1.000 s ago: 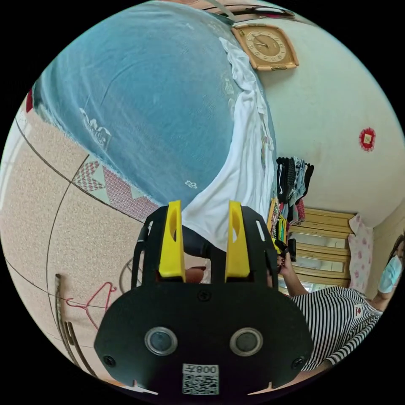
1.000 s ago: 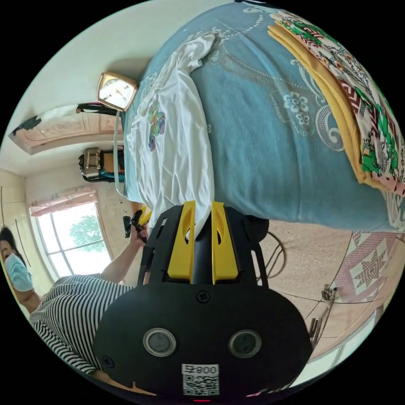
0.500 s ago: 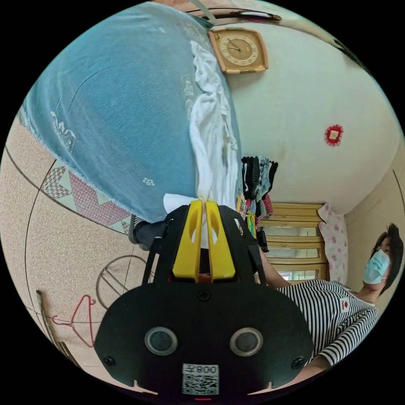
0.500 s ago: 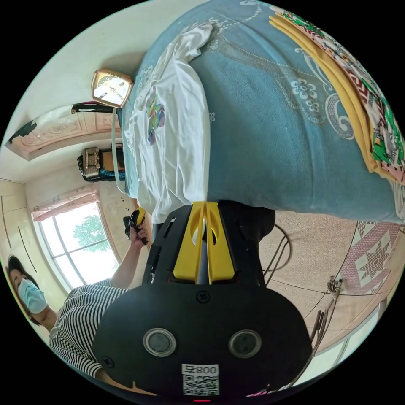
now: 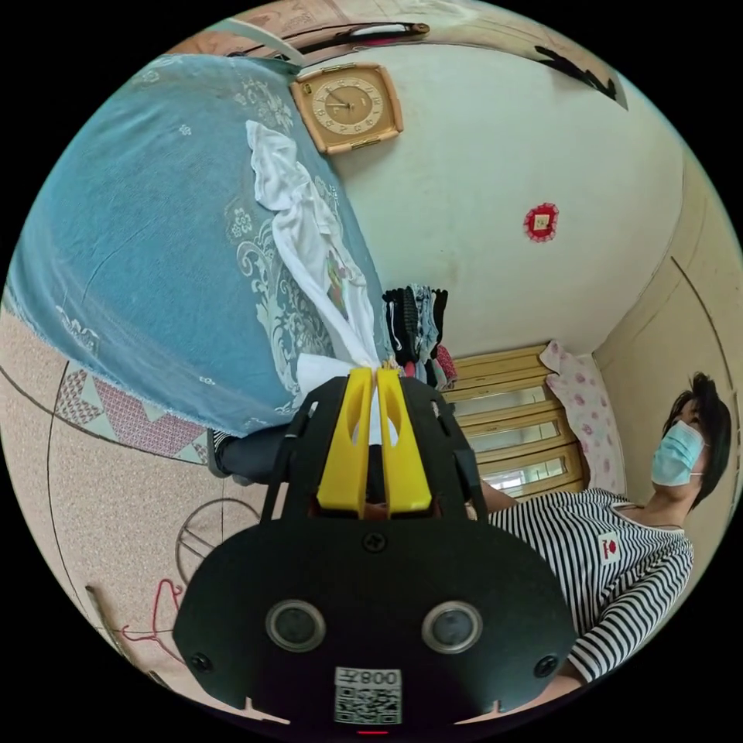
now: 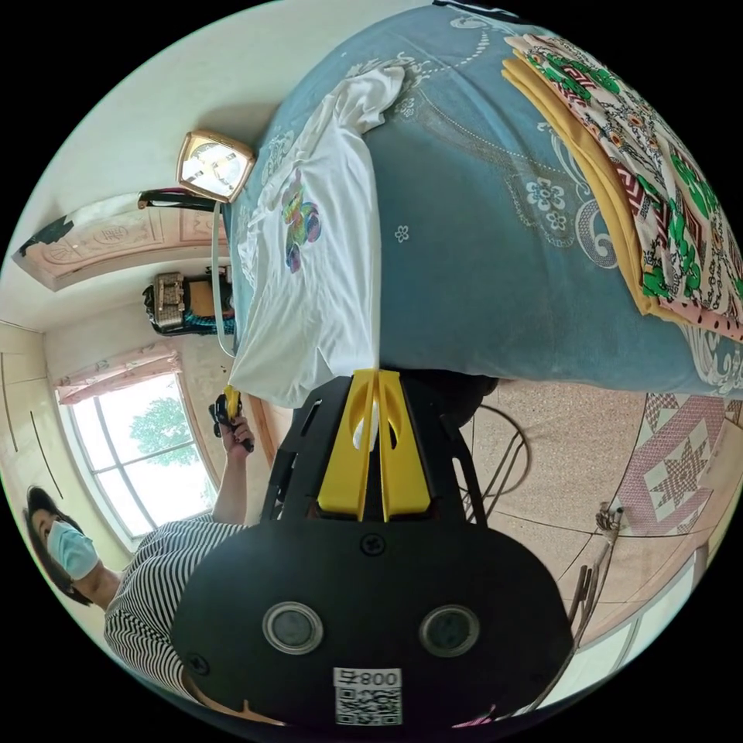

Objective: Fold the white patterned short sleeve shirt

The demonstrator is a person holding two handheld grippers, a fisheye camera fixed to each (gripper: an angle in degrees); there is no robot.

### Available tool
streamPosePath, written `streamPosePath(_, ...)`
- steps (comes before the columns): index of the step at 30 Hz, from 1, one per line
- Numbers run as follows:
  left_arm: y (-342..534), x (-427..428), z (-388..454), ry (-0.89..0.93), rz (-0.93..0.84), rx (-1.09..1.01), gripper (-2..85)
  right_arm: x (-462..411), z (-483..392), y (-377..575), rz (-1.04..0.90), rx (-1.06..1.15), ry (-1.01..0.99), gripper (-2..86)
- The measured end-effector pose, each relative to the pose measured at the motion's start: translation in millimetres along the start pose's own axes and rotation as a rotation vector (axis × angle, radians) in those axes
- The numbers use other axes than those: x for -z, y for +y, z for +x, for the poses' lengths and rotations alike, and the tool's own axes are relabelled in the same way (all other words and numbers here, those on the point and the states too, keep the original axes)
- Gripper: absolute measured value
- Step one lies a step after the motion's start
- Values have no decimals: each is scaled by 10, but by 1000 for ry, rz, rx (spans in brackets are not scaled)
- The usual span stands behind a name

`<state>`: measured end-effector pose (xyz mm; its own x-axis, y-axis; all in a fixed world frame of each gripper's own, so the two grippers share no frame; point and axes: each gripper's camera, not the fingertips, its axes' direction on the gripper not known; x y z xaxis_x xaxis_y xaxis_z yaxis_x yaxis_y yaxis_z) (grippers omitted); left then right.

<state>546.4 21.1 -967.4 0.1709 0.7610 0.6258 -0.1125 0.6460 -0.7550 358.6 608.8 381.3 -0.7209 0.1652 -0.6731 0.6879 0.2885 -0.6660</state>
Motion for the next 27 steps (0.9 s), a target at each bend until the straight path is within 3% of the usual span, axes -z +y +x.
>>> streamPosePath(13, -132, -33, 4, -91, 2, 24, 8, 103, -264, 20, -1, 78, -93, 3)
streamPosePath(27, -200, -632, -694, -383, 70, 338, 30, -81, -223, -318, -85, 11, -106, 3)
